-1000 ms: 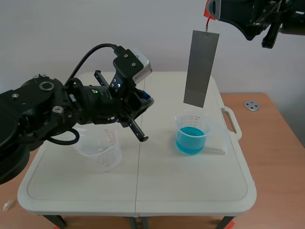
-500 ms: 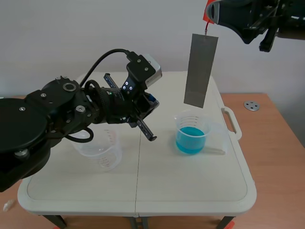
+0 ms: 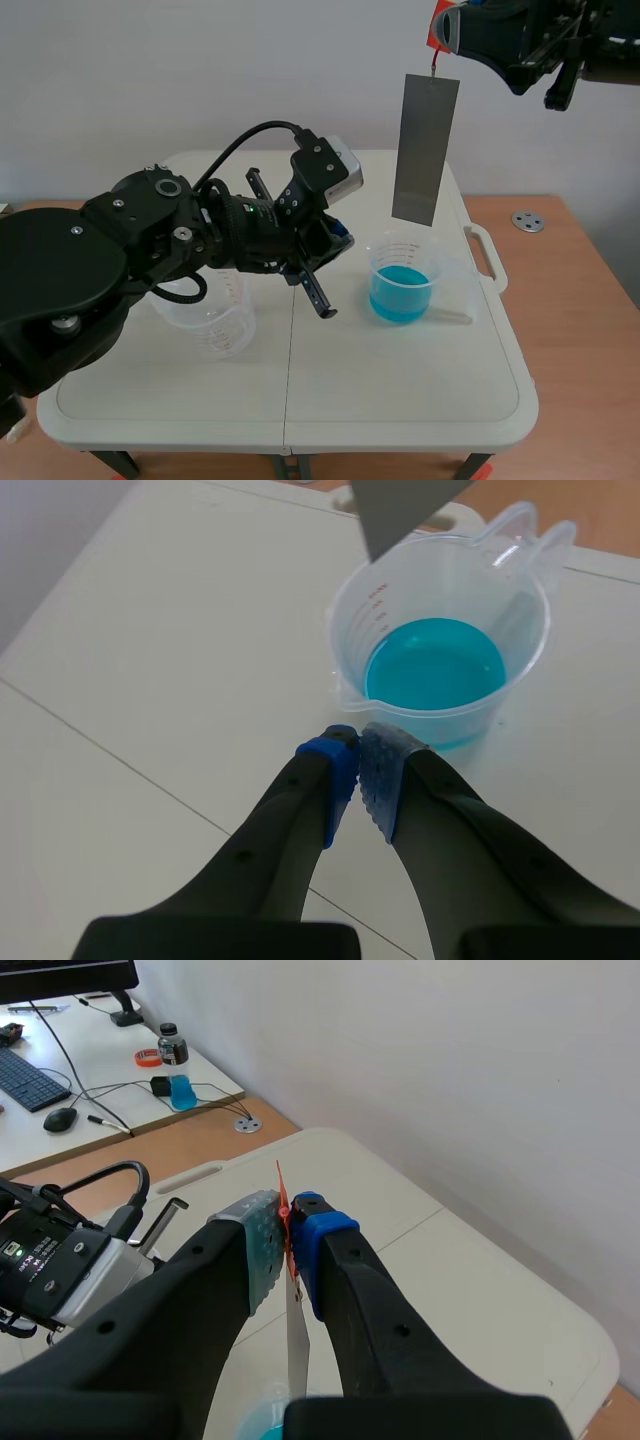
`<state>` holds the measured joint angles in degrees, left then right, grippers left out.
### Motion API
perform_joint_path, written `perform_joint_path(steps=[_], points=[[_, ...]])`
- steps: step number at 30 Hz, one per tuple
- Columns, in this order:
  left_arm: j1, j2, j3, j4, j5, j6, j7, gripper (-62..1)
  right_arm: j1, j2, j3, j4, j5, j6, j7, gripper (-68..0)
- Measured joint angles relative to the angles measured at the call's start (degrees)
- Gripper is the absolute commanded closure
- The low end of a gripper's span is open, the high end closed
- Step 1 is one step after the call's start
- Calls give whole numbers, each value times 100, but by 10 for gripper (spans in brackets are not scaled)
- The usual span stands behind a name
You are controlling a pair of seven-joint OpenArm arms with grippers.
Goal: Hold the metal plate by the orange handle, dip it into the blue solution, take it out and point at it, then put the plate back in the beaker on the left.
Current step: 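Point at the plate with the left hand, then lower the plate into the blue solution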
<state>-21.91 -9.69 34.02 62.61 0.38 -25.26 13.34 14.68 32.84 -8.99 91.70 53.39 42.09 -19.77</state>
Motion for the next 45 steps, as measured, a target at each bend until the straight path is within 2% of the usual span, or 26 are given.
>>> perform_joint_path(steps=[5,8,23,28,30,36,40,45], points=[[0,0,0,0,-490,-33,-177,-57,0,-15,0,0,-2,0,-2,-13],[-4,0,0,0,-662,-105,-249,-57,0,-15,0,0,-2,0,-2,-13],[9,-94,0,20,-662,-114,-254,-57,0,-15,0,0,-2,0,-2,-13],[490,-656,-310,581,-662,0,-426,-57,2,-15,0,0,-4,0,0,-13],[874,-990,-605,925,-667,92,-629,-58,2,-15,0,0,-20,-2,-2,-13],[2205,-2092,-1488,1976,-675,90,-1071,-58,2,-15,0,0,-149,0,17,-13],[3254,-2675,-2162,2535,-1008,332,-1364,-58,2,-20,0,0,-170,0,85,-13],[4732,-3202,-3274,2865,-1274,686,-1672,-58,2,-227,0,-90,-708,13,173,-13]])
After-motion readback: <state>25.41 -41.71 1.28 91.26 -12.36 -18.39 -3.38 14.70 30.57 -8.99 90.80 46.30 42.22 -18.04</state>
